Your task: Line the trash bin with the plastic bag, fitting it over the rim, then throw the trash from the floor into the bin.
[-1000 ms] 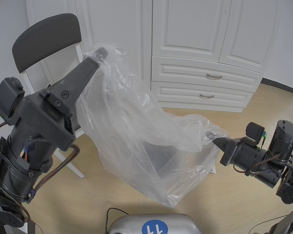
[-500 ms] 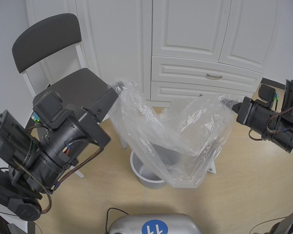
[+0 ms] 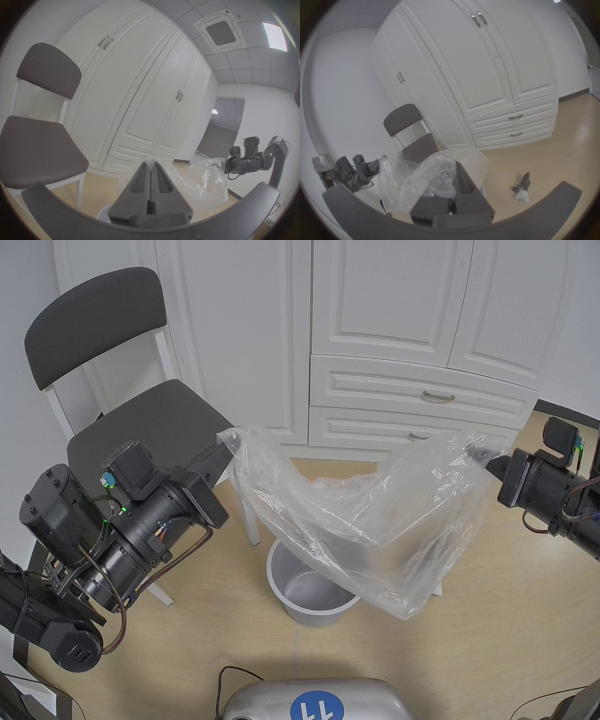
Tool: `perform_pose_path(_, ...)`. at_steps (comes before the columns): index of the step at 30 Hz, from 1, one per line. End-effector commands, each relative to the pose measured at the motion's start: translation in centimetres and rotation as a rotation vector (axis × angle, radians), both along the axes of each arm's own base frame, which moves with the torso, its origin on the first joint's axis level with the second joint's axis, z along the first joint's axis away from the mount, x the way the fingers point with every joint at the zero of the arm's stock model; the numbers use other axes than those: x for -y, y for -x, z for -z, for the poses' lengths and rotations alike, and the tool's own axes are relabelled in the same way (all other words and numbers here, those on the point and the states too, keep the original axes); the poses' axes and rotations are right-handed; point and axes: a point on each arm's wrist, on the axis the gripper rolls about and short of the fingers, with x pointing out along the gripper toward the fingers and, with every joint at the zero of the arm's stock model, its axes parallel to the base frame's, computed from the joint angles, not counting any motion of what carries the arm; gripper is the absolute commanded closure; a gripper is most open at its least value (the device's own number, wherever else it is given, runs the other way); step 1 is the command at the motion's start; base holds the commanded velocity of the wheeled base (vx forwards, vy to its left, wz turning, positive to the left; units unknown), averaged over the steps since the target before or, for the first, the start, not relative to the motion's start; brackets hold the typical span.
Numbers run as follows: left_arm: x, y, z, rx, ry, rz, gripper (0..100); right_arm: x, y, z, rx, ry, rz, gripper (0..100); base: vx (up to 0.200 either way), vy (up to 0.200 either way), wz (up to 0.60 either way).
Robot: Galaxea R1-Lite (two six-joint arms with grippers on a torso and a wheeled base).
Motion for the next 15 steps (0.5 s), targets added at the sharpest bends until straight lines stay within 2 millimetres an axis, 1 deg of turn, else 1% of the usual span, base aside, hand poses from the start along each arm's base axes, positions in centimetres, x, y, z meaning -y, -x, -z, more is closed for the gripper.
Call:
perform_pose_path(1, -1.0, -0.8, -0.4, 0.025, -0.006, -0.05, 100, 0.1, 2.0, 0.1, 0.04, 0.053, -0.023, 100, 0.0, 0.0, 0.0)
perform_pose_path(4, -1.7, -1.2, -0.5, 0.036, -0.021, -0.085, 100, 0.5, 3.0, 0.1, 0.075, 0.109, -0.003, 100, 0.0, 0.0, 0.0)
perform_pose_path(7, -2.1, -1.4, -0.2, 0.022, -0.064, -0.107, 100, 0.8, 3.4, 0.3, 0.091, 0.148, 0.032, 100, 0.0, 0.0, 0.0)
perform_pose_path(10, -2.2, -1.2, 0.1, -0.023, -0.131, -0.12, 100, 0.9, 3.4, 0.6, 0.094, 0.192, 0.062, 100, 0.0, 0.0, 0.0)
perform_pose_path(15, -2.3, -0.8, 0.3, -0.086, -0.173, -0.122, 100, 0.8, 3.2, 1.3, 0.08, 0.225, 0.066, 100, 0.0, 0.0, 0.0)
